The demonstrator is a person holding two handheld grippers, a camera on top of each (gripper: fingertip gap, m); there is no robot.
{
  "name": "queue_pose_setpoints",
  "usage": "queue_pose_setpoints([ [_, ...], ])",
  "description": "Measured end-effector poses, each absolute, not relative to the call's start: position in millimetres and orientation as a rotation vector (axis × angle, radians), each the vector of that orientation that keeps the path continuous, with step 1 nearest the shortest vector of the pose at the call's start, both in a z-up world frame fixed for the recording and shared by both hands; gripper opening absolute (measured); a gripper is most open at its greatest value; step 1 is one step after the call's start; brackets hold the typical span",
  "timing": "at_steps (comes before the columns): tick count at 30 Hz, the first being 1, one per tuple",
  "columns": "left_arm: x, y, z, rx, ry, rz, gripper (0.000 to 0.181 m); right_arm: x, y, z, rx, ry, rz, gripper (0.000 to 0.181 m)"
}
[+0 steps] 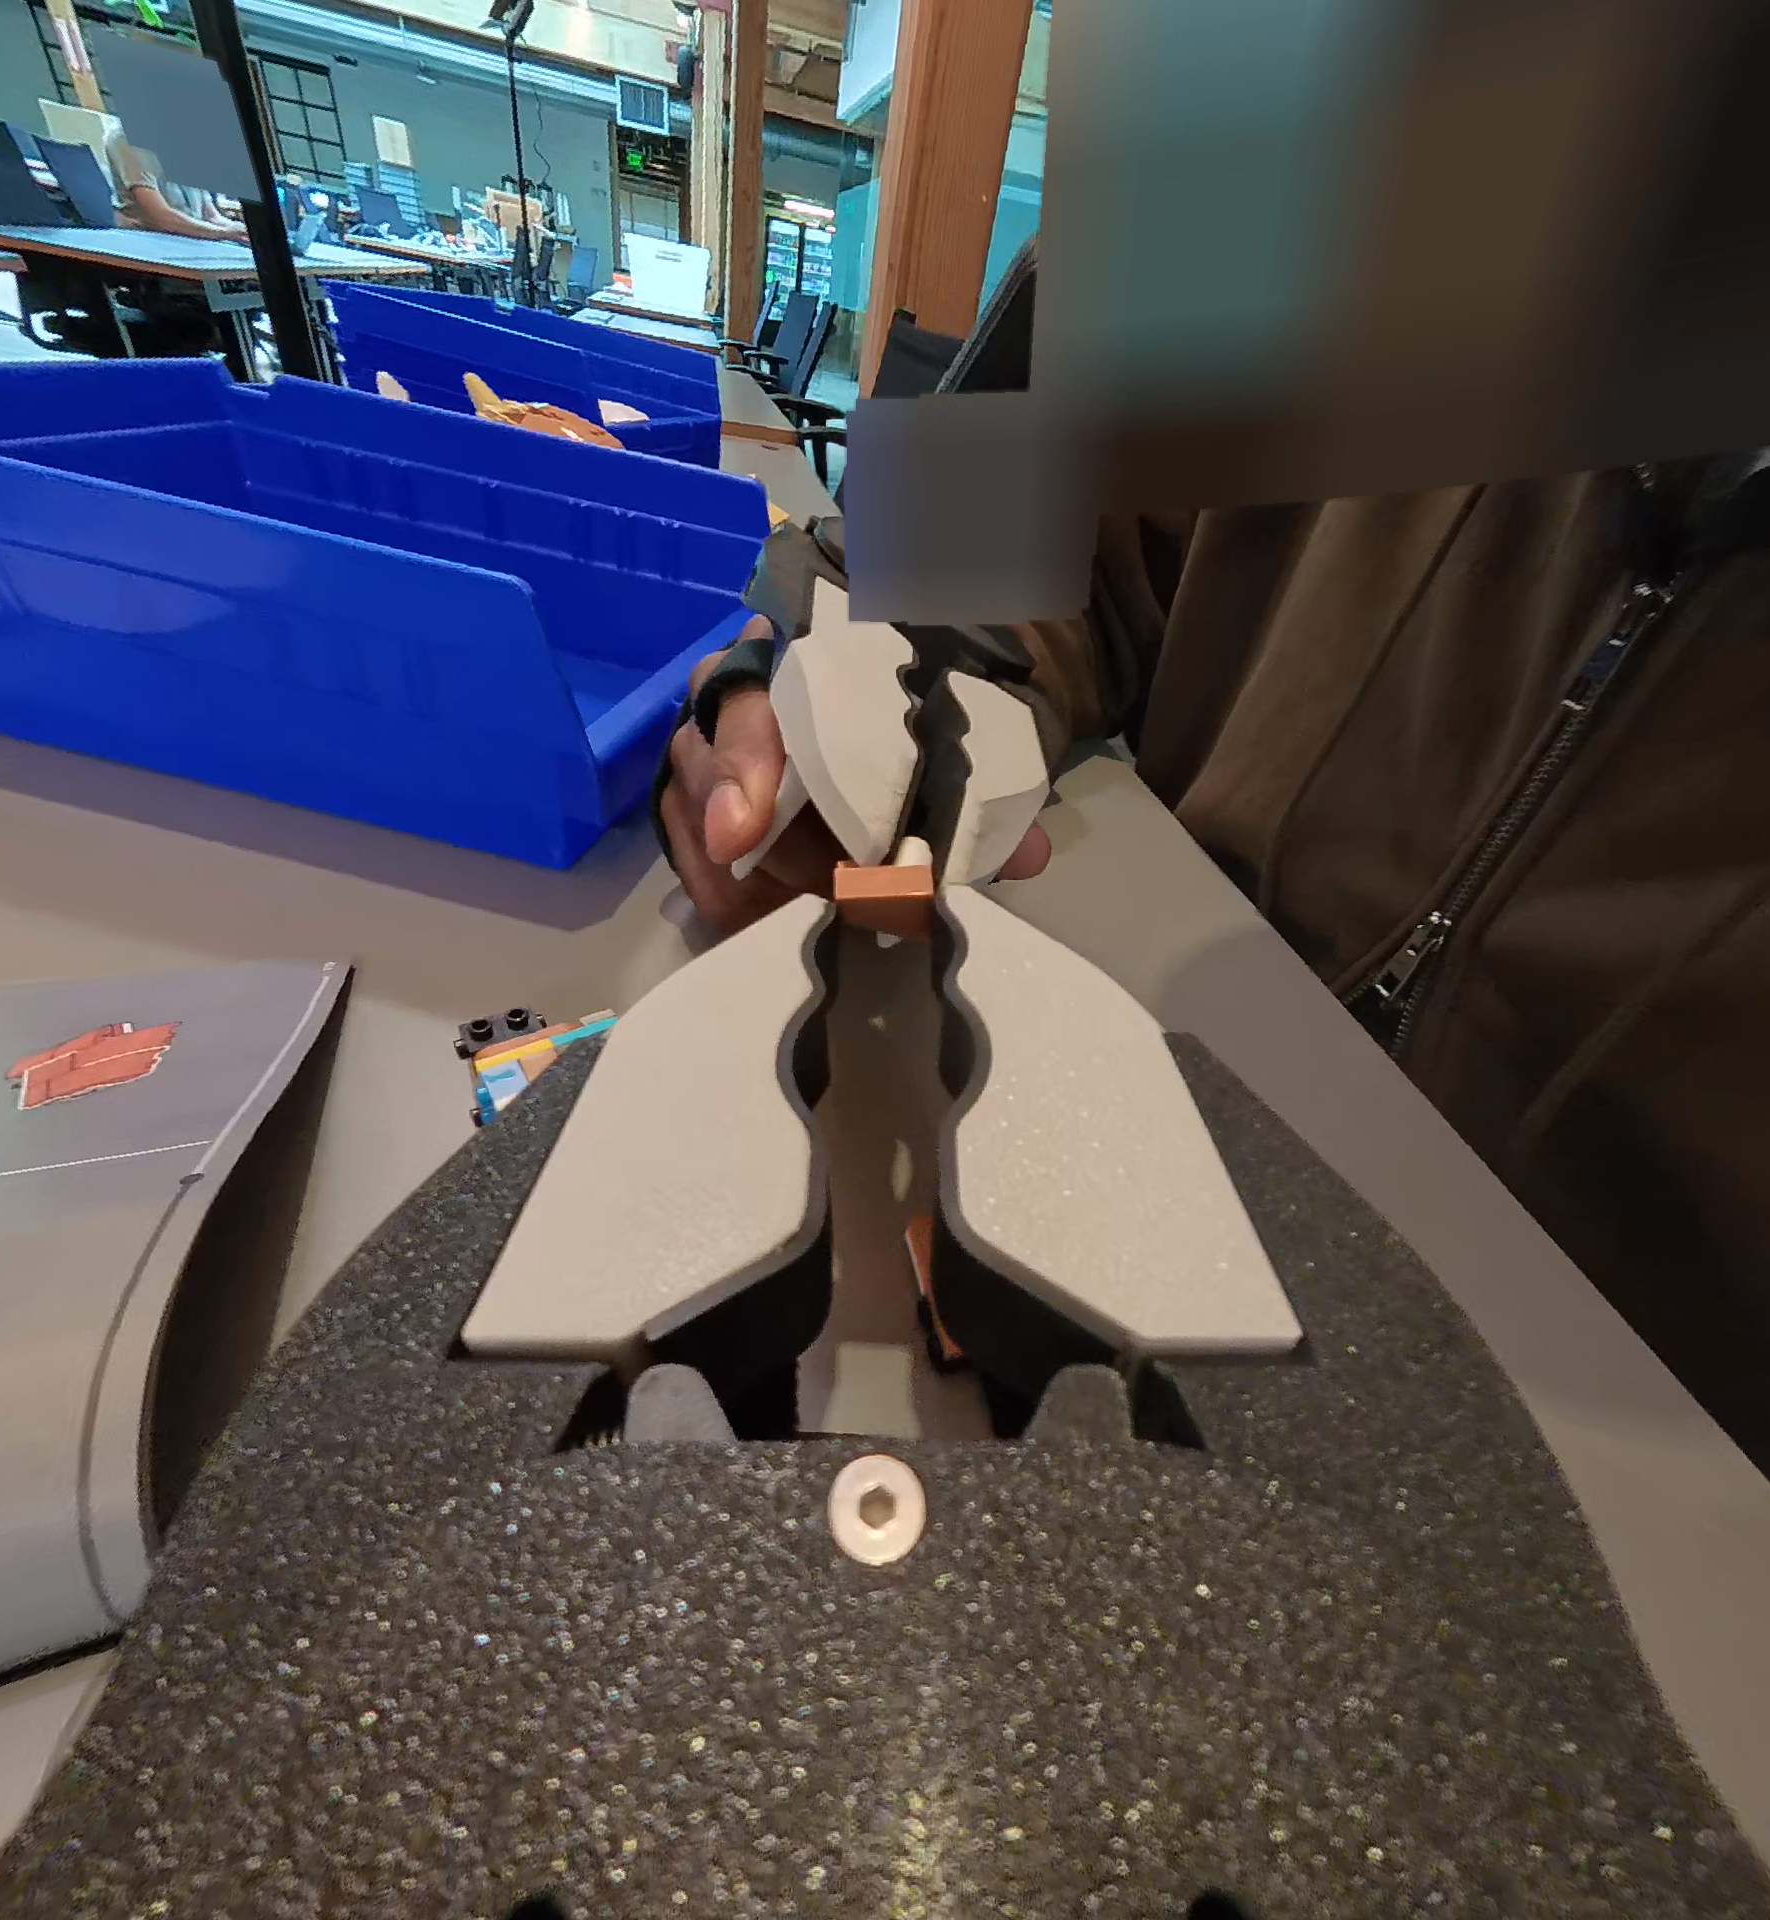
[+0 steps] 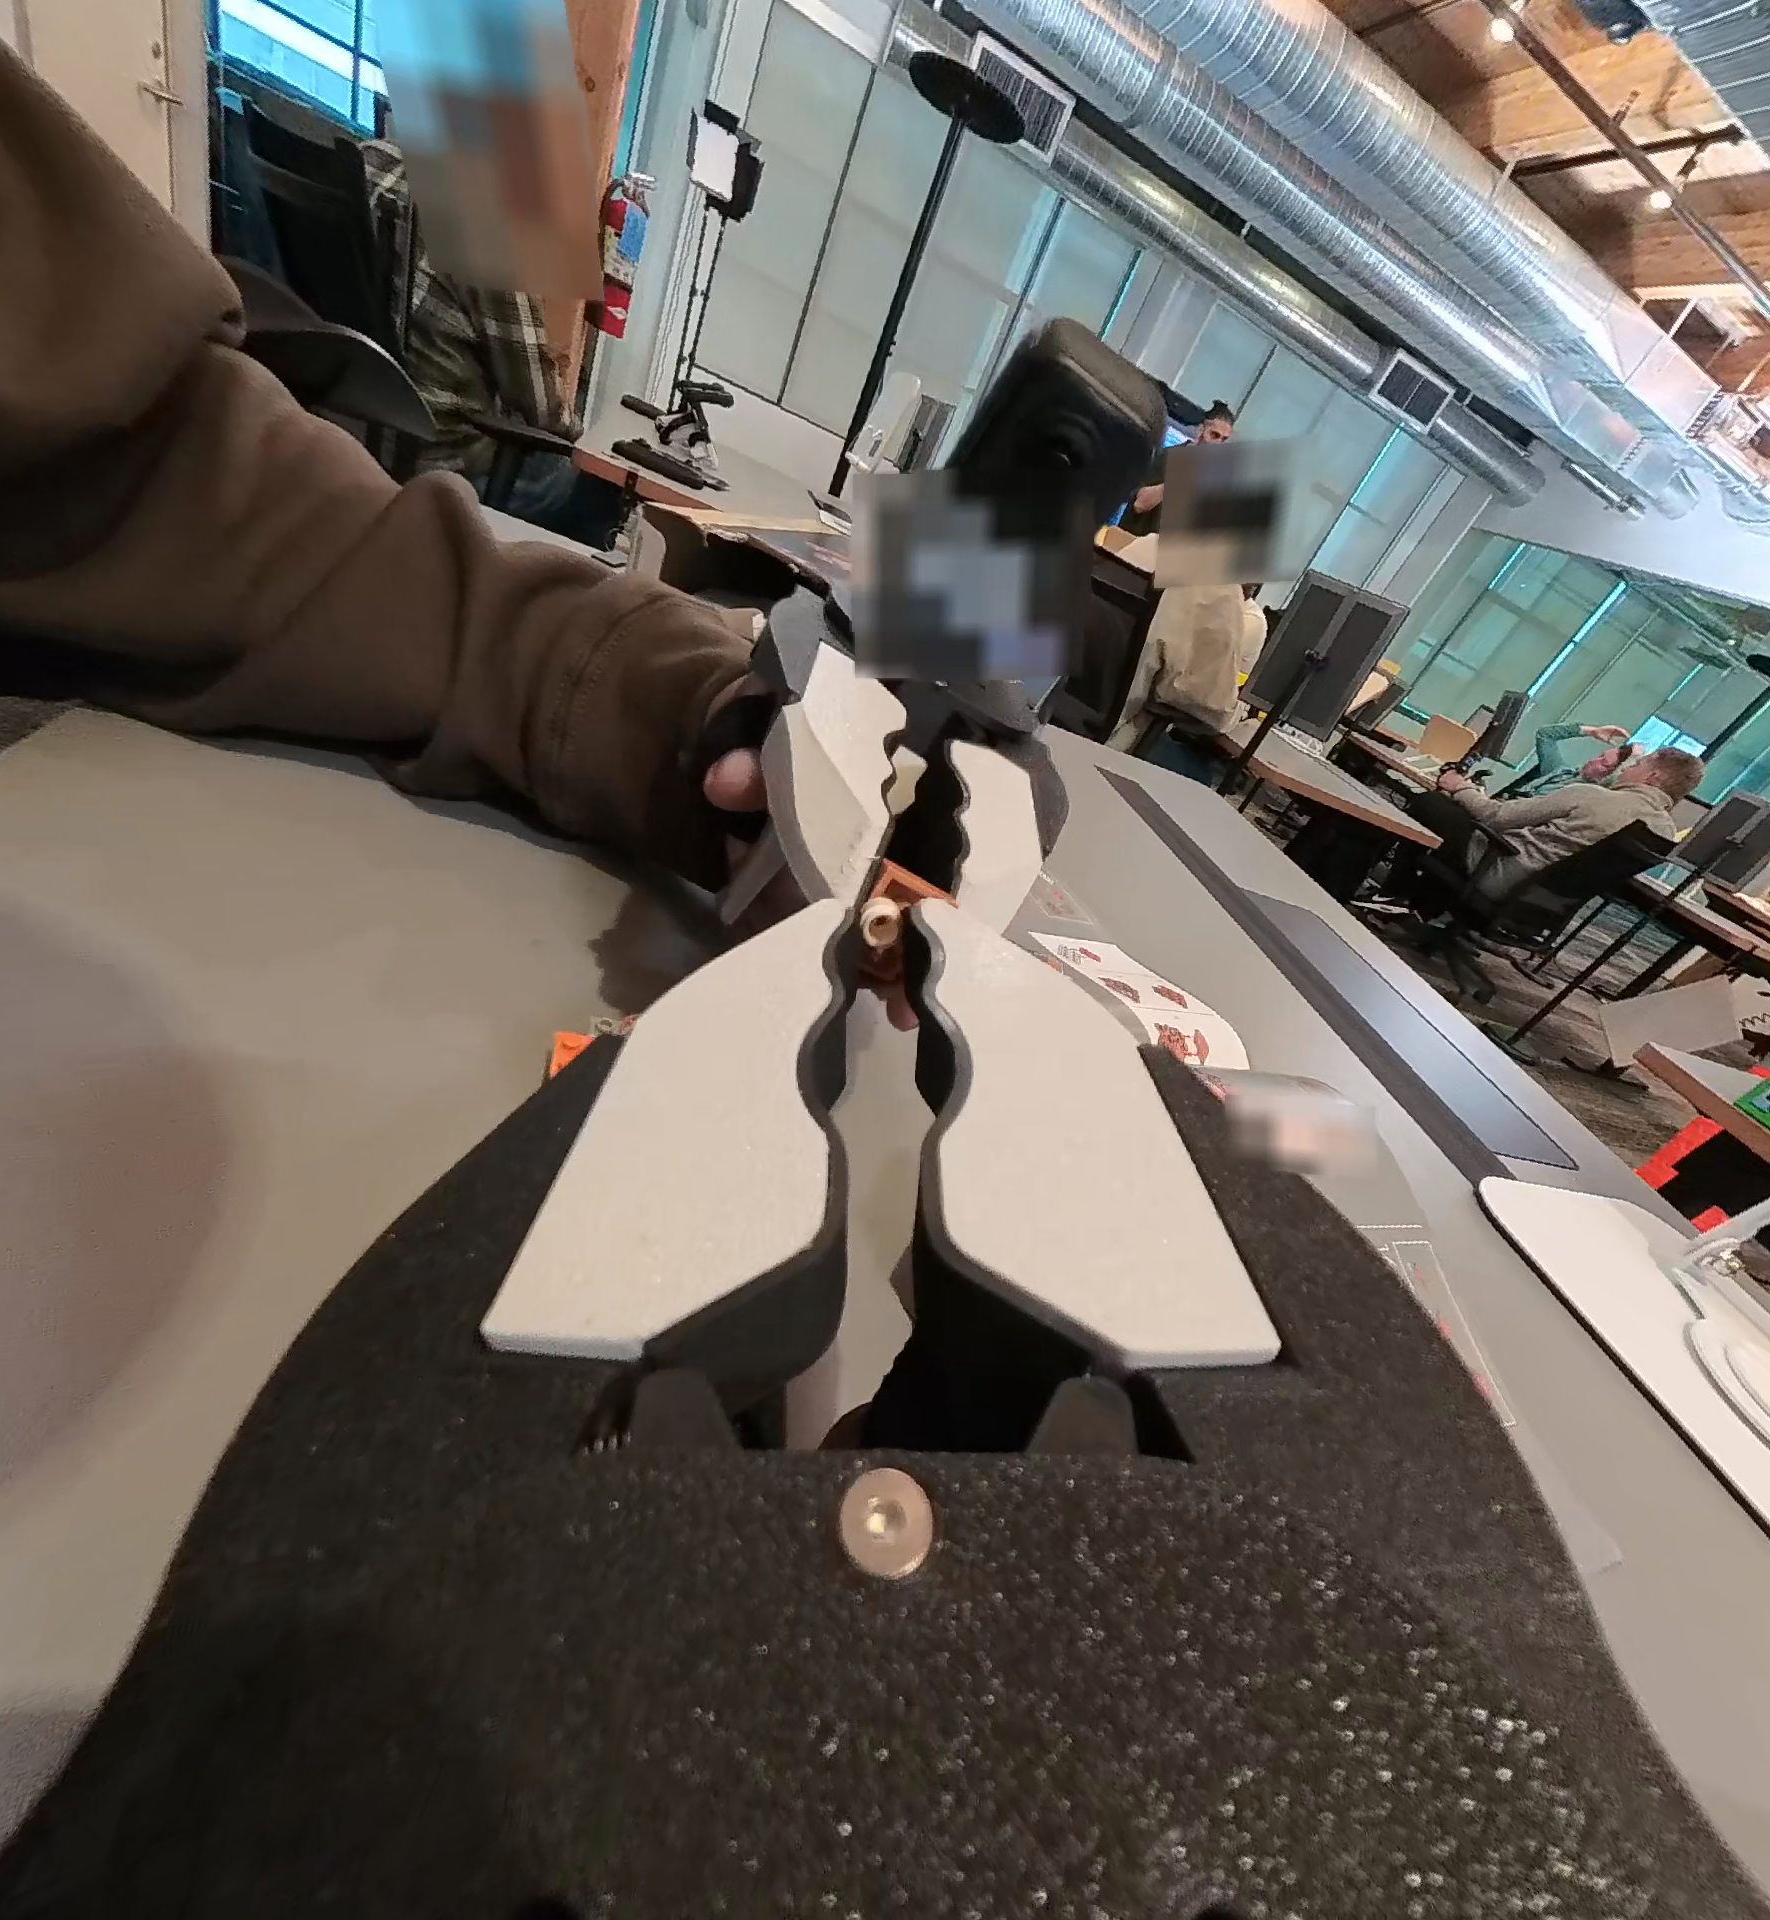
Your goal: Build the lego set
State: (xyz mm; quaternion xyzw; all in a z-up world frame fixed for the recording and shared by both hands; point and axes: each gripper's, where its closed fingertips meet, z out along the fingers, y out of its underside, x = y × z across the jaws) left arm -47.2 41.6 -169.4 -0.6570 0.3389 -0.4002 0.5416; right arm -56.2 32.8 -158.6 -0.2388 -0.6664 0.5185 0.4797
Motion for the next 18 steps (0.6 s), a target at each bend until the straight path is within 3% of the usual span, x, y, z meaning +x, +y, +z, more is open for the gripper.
queue_pose_setpoints([
  [18,-45.0,41.4,-162.5,-1.546,0.722,-1.1,0.016,-53.0,33.1,-153.6,-0.594,-1.607,1.34,0.009],
])
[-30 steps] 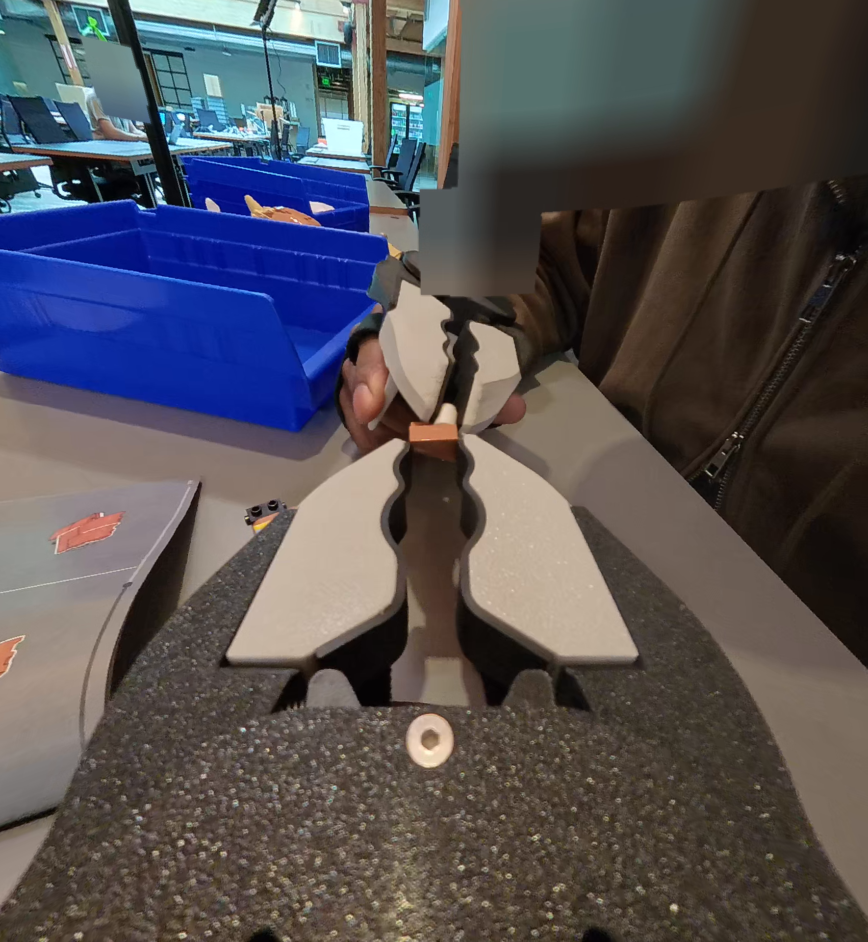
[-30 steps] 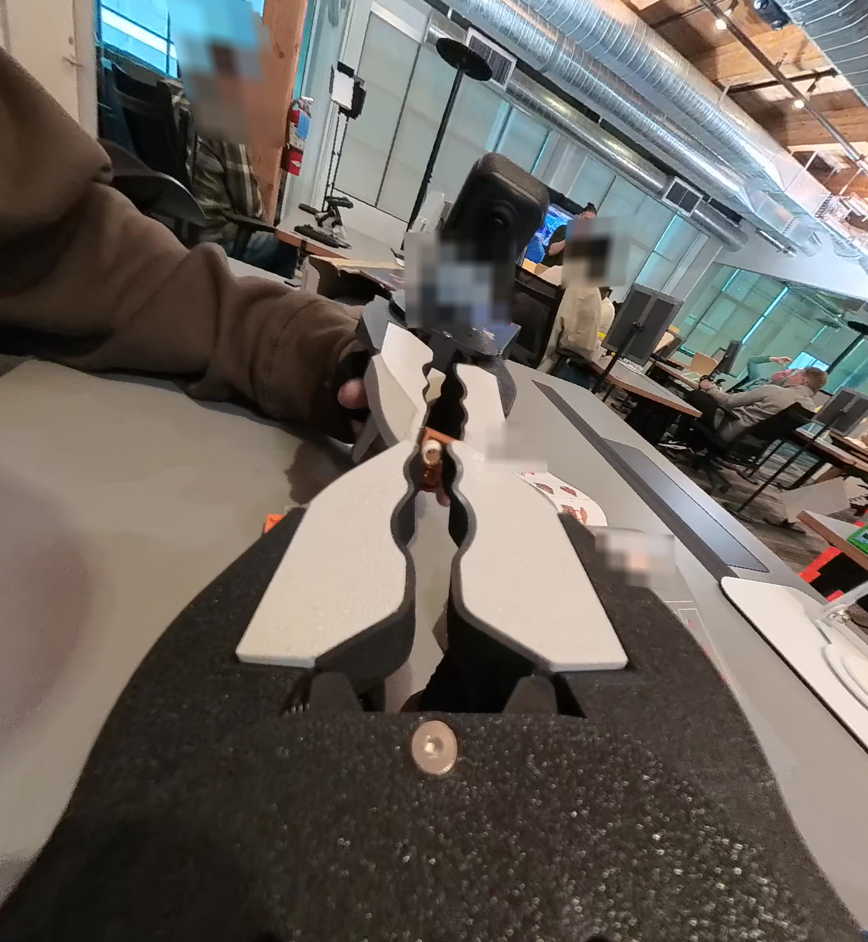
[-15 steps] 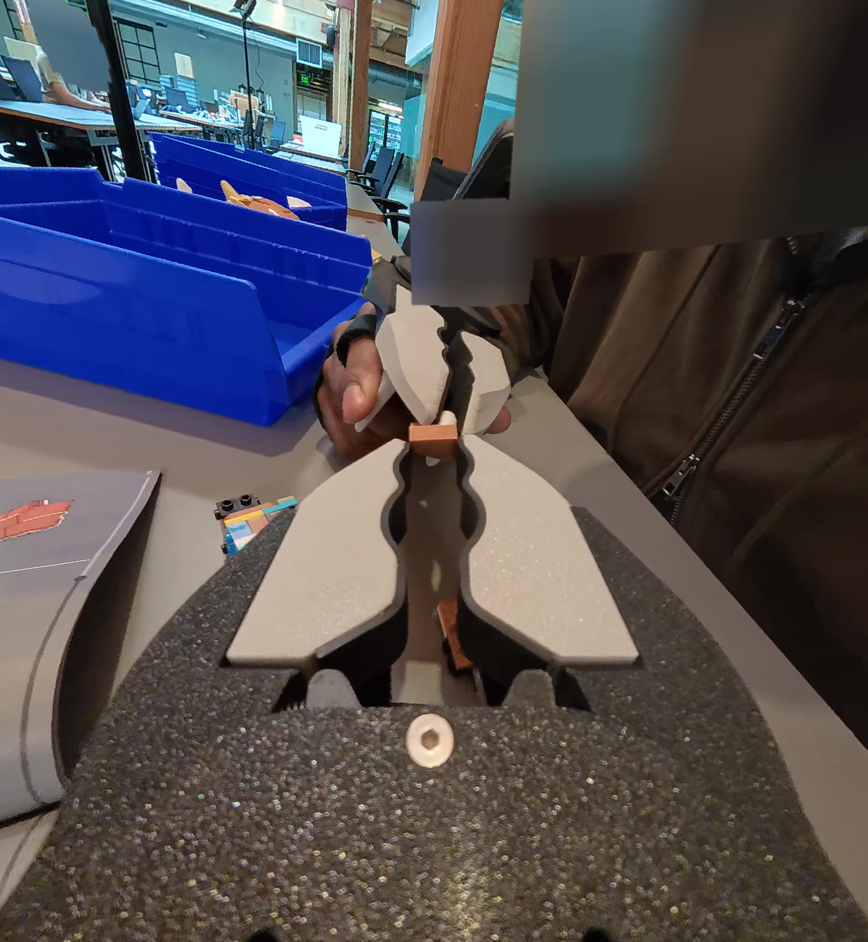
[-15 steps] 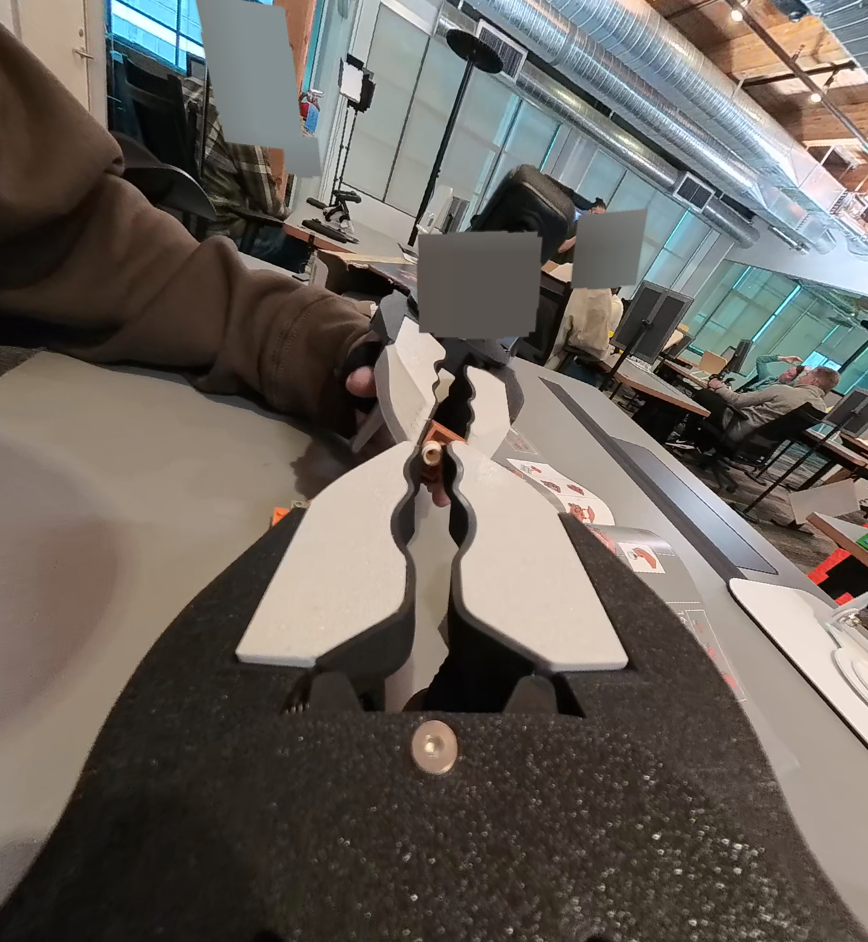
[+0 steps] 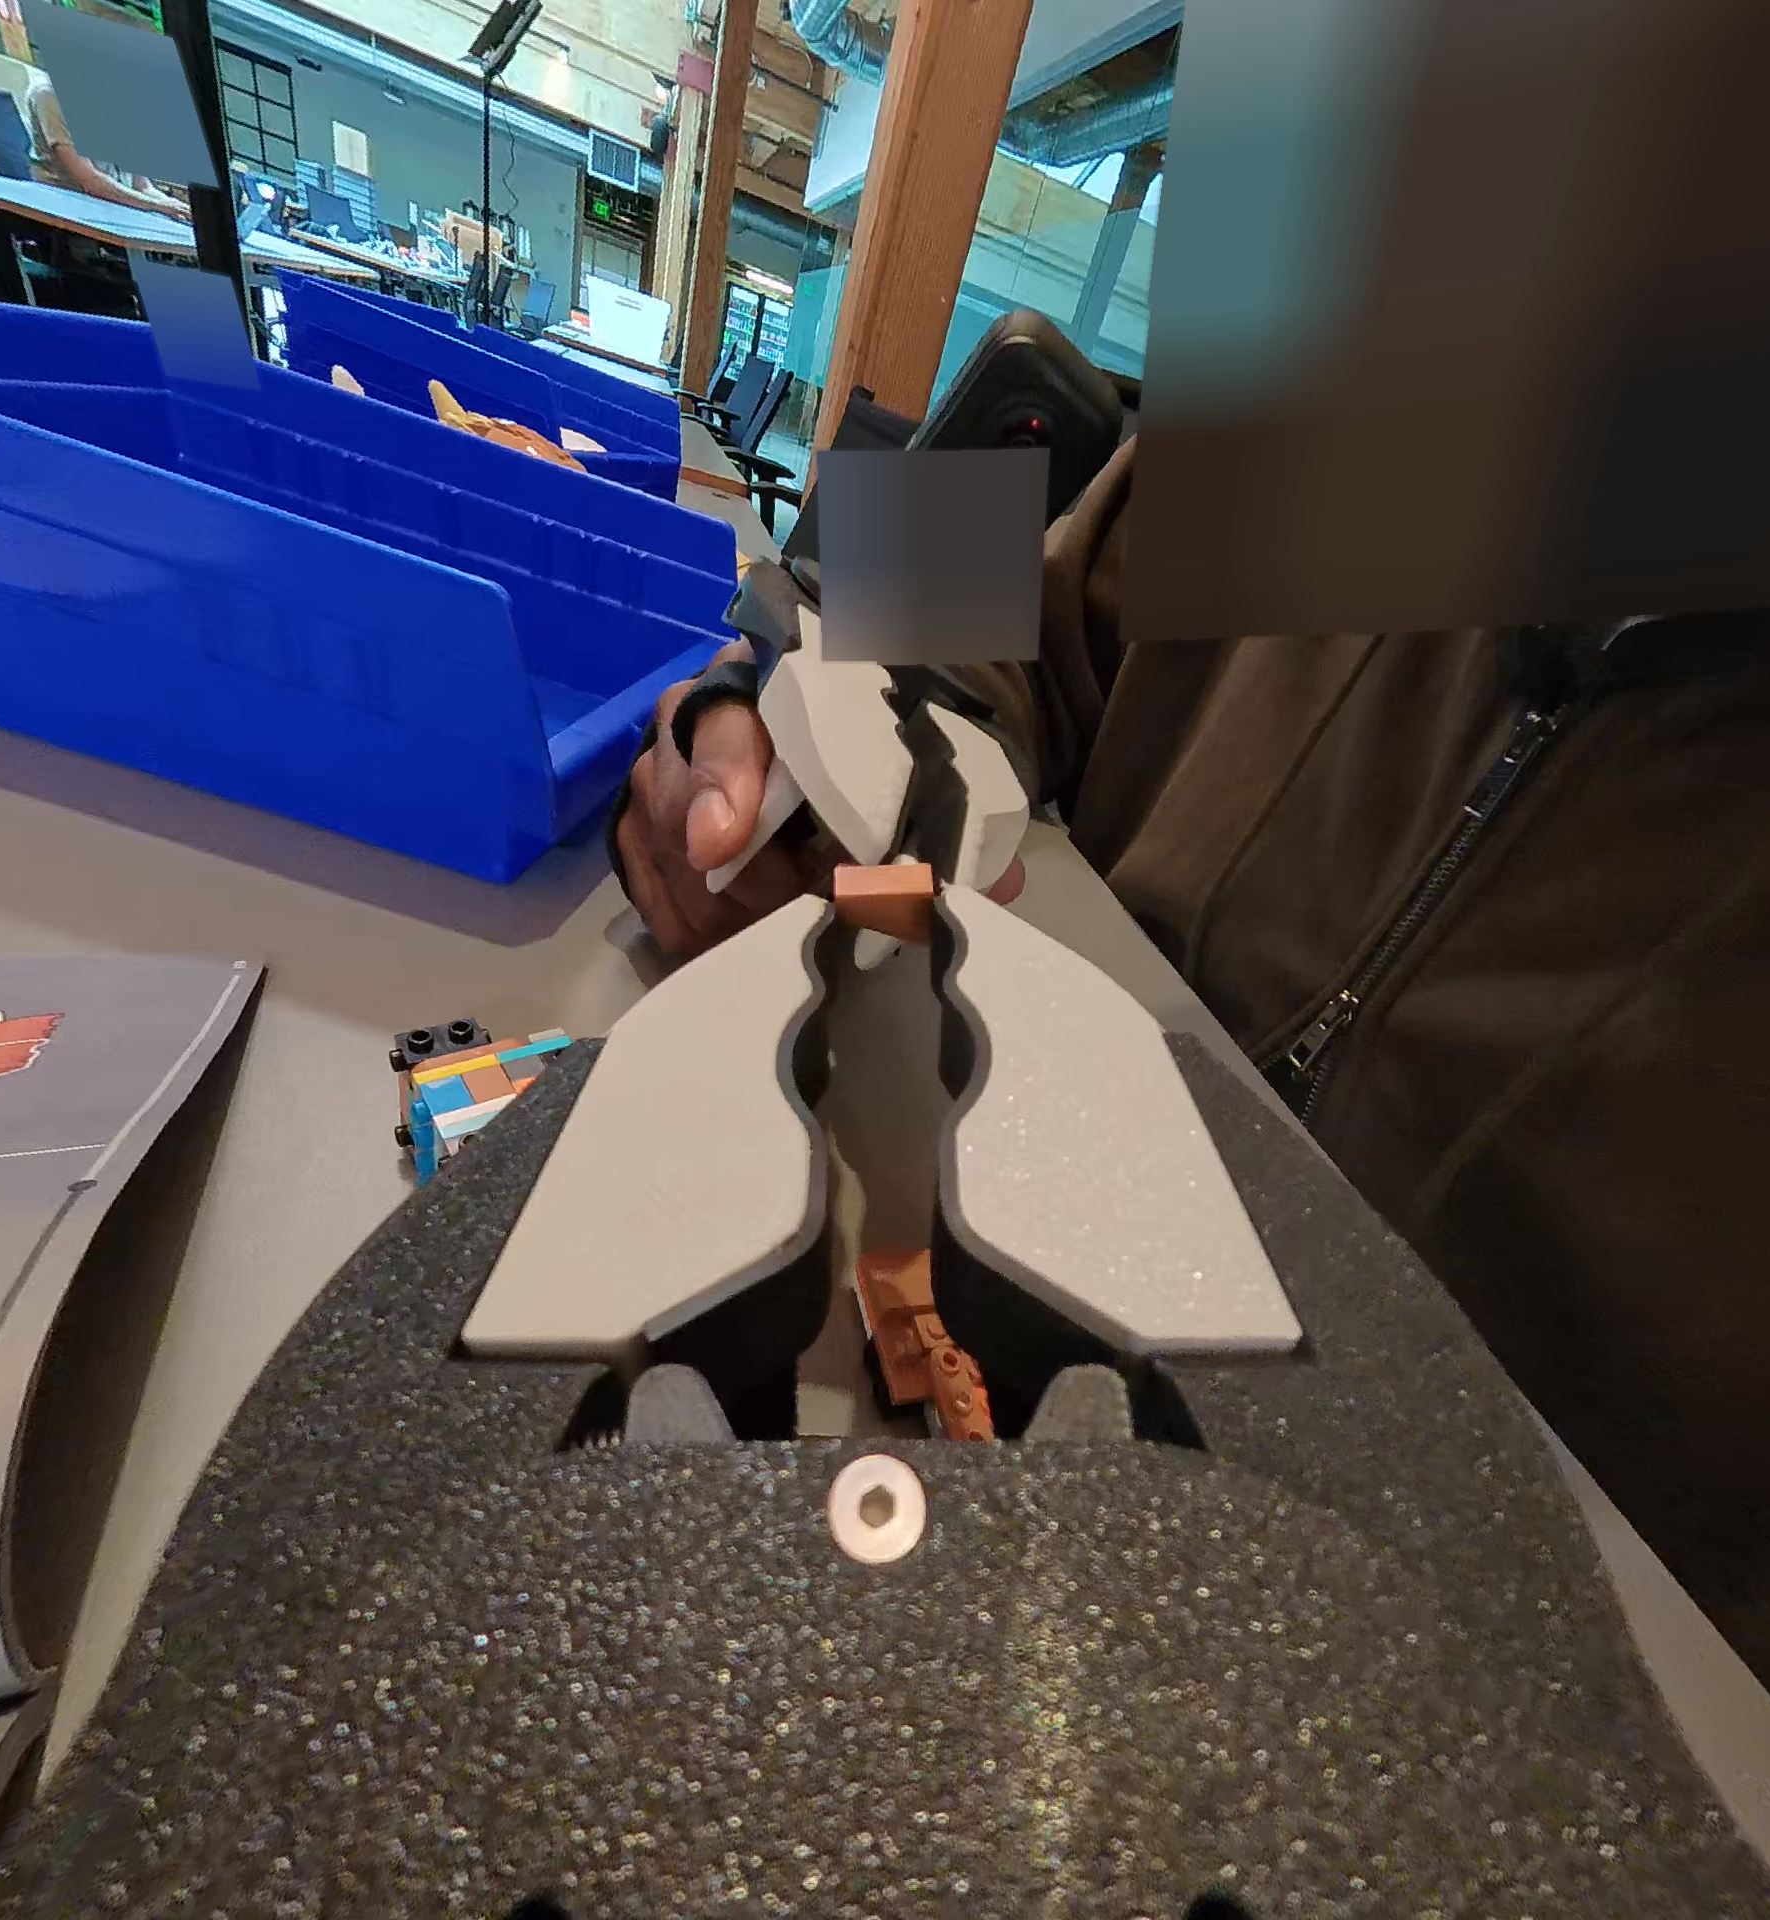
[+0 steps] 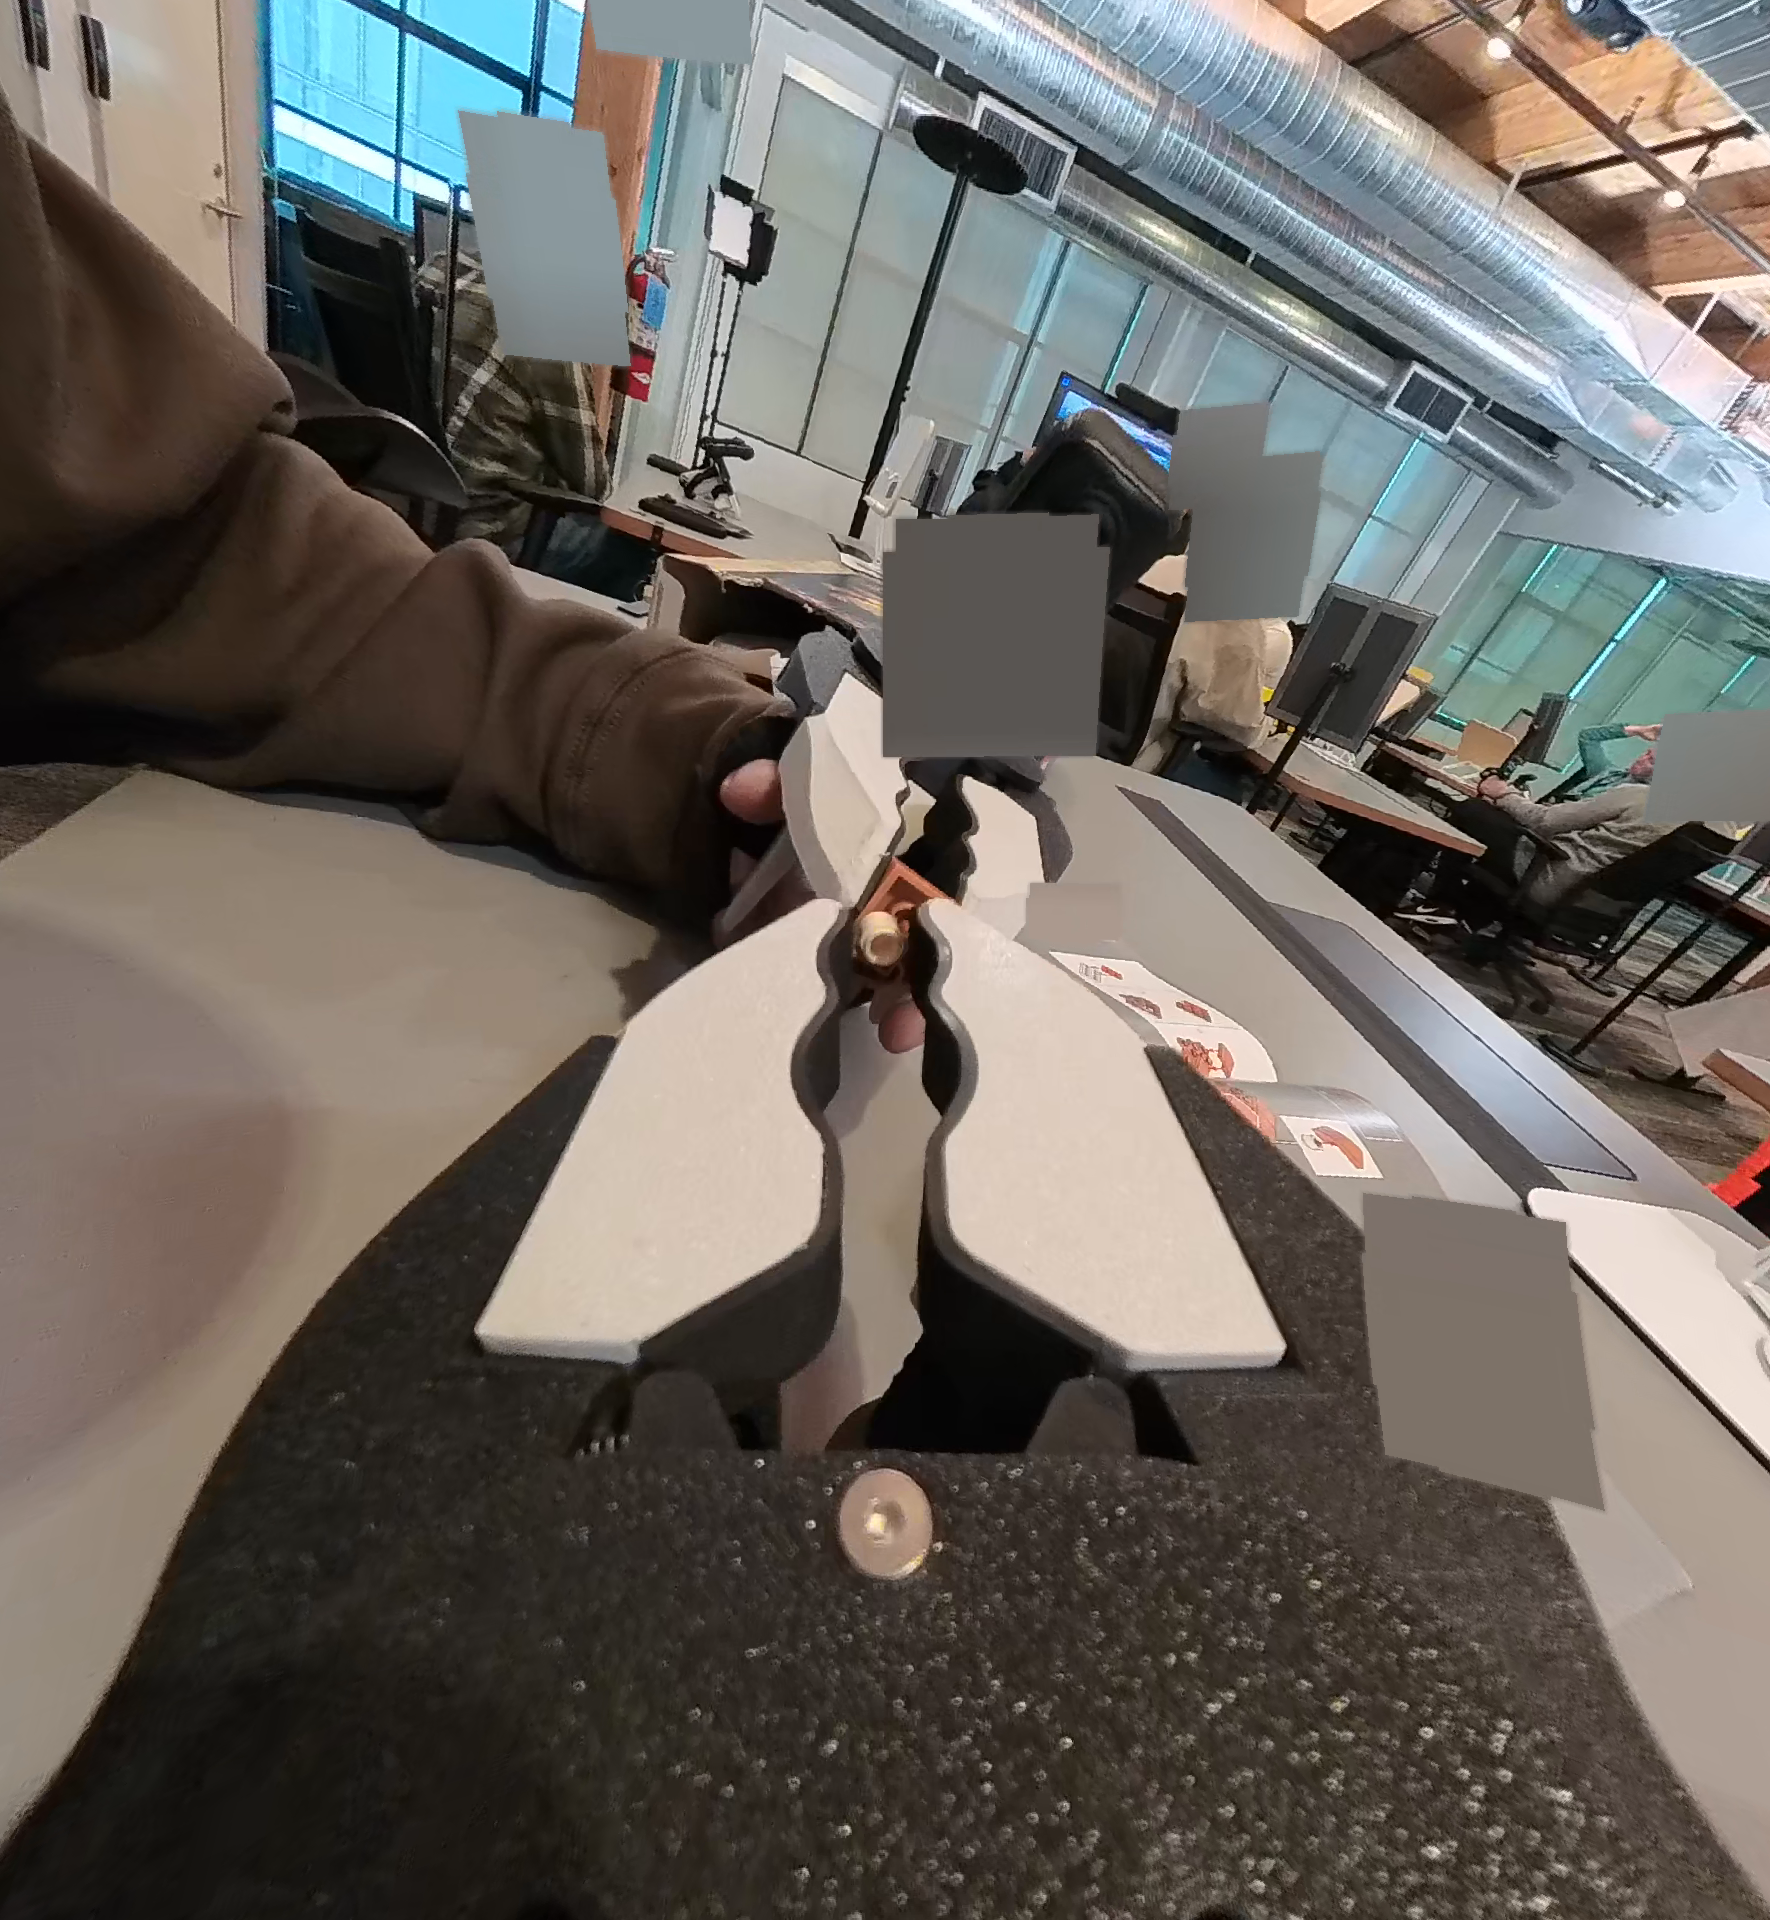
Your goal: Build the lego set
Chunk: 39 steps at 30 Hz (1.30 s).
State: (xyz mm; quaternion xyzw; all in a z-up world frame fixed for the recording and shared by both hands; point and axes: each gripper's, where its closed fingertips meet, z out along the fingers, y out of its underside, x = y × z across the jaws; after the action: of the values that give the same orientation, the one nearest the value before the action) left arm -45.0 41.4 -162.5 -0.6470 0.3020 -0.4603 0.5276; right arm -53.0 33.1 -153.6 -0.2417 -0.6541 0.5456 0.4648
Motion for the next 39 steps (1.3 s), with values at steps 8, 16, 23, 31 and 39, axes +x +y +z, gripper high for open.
queue_pose_setpoints([
  [8,-46.7,45.9,-156.0,-1.516,0.66,-1.122,0.016,-50.3,39.9,-141.6,-0.583,-1.523,1.341,0.017],
  [16,-53.4,55.8,-143.3,-1.48,0.555,-1.103,0.016,-48.9,46.0,-133.6,-0.533,-1.445,1.213,0.017],
  [23,-51.5,57.4,-142.3,-1.484,0.551,-1.086,0.016,-51.1,44.8,-136.3,-0.514,-1.45,1.132,0.017],
  [31,-51.8,58.2,-143.4,-1.489,0.552,-1.076,0.016,-52.0,44.0,-139.0,-0.528,-1.467,1.155,0.016],
  [39,-50.4,55.8,-144.8,-1.491,0.579,-1.07,0.016,-50.6,43.5,-139.1,-0.539,-1.475,1.203,0.012],
])
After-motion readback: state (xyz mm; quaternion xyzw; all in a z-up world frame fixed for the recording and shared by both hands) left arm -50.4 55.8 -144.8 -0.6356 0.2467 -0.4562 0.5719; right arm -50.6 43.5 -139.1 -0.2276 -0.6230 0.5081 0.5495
